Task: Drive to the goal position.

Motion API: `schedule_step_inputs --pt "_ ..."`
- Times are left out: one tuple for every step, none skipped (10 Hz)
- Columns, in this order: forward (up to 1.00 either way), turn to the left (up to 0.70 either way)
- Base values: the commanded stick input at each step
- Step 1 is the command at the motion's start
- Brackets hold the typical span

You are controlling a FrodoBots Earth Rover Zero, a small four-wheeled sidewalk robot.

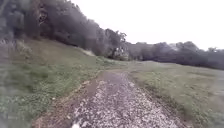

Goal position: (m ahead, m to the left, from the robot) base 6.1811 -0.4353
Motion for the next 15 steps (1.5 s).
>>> schedule_step_inputs --pt "0.7 0.0" --pt "0.7 0.0" --pt "0.7 0.0" --pt "0.7 0.0" --pt "0.7 0.0" --pt "0.7 -0.35" --pt "0.7 -0.35" --pt "0.7 -0.32" --pt "0.7 -0.16" --pt "0.7 0.0" --pt "0.7 0.0" --pt "0.7 0.0" --pt "0.7 0.0" --pt "0.7 0.0" --pt "0.7 0.0"
